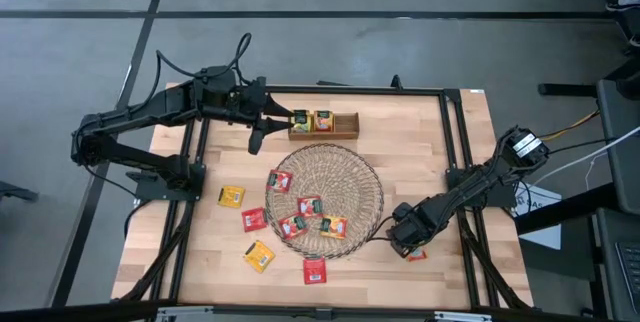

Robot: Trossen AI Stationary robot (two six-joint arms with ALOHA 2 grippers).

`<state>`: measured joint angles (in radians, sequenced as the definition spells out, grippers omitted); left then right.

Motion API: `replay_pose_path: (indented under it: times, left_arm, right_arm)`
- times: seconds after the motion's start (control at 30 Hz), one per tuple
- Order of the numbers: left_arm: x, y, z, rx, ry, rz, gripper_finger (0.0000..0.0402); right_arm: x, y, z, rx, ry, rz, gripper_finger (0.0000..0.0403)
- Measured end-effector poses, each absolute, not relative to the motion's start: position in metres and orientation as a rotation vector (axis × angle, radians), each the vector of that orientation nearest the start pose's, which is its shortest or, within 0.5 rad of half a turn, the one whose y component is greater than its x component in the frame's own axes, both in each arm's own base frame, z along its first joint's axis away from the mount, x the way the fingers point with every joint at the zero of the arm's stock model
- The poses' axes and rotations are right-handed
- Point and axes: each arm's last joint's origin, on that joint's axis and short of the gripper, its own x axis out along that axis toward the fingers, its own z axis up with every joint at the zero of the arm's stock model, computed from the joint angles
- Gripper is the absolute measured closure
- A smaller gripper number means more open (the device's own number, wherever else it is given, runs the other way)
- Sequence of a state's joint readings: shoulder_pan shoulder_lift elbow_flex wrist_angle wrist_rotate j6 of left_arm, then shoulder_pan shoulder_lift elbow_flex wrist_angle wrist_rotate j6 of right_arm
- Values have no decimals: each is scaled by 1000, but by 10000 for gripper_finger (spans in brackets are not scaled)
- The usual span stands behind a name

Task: Pick & Place Tea
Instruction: Put the orange tea bag into the middle of the wooden organizer

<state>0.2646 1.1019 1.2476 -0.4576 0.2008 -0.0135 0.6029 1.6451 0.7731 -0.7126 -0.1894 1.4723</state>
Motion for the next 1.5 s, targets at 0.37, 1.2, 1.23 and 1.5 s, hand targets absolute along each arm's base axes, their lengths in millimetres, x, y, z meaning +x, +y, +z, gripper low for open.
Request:
replay_pose_path:
  times: [0.37,1.2,1.23,1.5]
  left_arm:
    - [221,54,408,-78,266,65,277]
    - [222,54,410,-164,237,74,276]
    - [222,54,410,-176,237,75,276]
    - [229,55,400,-245,305,87,276]
  right_arm:
    - [197,142,121,763,1631,-610,355]
    - [266,104,265,404,1144,-749,400]
    - [271,100,275,377,1097,-753,401]
    - [296,64,352,199,779,-793,401]
